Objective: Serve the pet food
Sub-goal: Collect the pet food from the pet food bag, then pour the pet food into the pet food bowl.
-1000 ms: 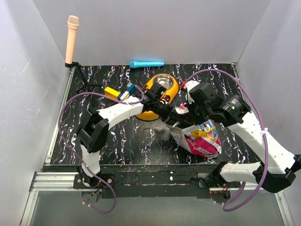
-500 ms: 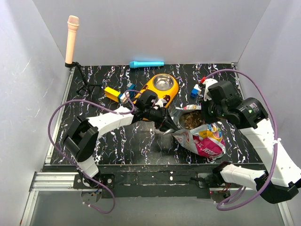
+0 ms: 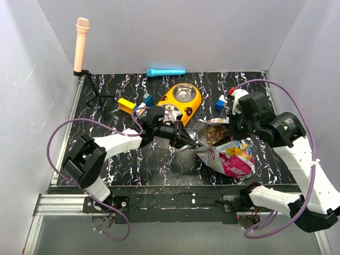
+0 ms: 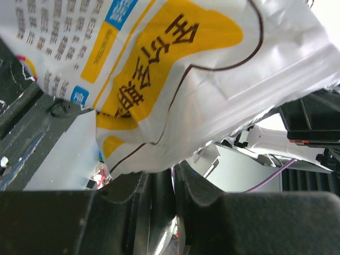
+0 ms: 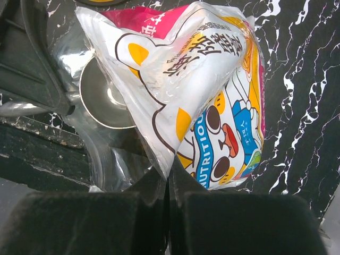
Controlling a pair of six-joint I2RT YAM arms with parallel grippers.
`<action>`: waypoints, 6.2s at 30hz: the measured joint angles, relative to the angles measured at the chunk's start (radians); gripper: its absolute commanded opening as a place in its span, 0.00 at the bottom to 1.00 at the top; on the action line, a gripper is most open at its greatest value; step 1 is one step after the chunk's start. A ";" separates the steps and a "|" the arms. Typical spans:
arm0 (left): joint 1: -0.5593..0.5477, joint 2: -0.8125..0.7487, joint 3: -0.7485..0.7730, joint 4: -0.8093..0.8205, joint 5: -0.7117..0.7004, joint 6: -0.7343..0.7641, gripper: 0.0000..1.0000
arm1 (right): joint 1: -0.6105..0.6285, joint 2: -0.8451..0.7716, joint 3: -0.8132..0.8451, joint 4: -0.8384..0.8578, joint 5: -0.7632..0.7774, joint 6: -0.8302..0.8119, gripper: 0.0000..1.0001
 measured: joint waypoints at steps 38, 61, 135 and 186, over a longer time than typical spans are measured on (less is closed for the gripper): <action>-0.061 0.208 0.016 0.495 0.029 -0.214 0.00 | -0.013 -0.038 -0.005 -0.061 0.035 -0.007 0.01; 0.000 -0.035 -0.033 0.179 0.072 -0.142 0.00 | -0.013 -0.092 -0.038 -0.038 0.052 0.021 0.01; 0.513 0.201 0.369 -0.933 -0.151 0.569 0.00 | -0.098 -0.124 0.031 -0.156 0.125 -0.003 0.01; 0.062 0.620 1.342 -1.599 -1.254 0.890 0.00 | -0.099 -0.118 0.037 -0.159 0.064 -0.027 0.01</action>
